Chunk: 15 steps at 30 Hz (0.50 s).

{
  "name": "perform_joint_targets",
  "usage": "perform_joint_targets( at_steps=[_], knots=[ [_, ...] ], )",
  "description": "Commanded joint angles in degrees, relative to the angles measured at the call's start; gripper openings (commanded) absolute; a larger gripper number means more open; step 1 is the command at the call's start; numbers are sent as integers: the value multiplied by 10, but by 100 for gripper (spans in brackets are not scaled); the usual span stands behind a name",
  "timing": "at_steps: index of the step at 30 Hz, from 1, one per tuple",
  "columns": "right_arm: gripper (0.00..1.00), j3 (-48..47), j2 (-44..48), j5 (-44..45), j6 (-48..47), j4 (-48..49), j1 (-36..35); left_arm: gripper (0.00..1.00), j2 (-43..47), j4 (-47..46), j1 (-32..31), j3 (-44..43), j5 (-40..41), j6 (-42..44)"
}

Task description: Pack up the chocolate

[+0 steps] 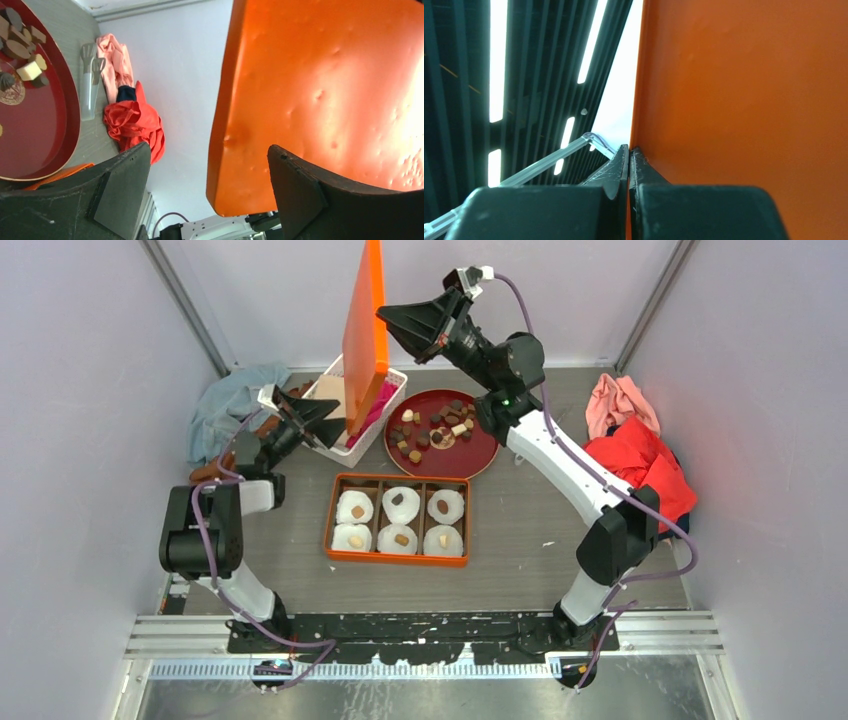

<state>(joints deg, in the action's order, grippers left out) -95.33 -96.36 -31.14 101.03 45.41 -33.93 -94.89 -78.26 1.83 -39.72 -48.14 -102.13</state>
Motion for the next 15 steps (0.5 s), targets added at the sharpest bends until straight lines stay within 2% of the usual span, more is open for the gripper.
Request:
perform_joint_targets(
  at_steps=[1,9,15],
  knots=[
    [1,-21,-6,11,41,103,-5,88,-7,-37,-13,-33,-8,-10],
    [1,2,-17,21,67,137,-7,86,13,-37,-14,-64,1,-31],
    [1,35,-4,27,61,137,-2,80,37,-37,-12,-70,11,-47]
  ],
)
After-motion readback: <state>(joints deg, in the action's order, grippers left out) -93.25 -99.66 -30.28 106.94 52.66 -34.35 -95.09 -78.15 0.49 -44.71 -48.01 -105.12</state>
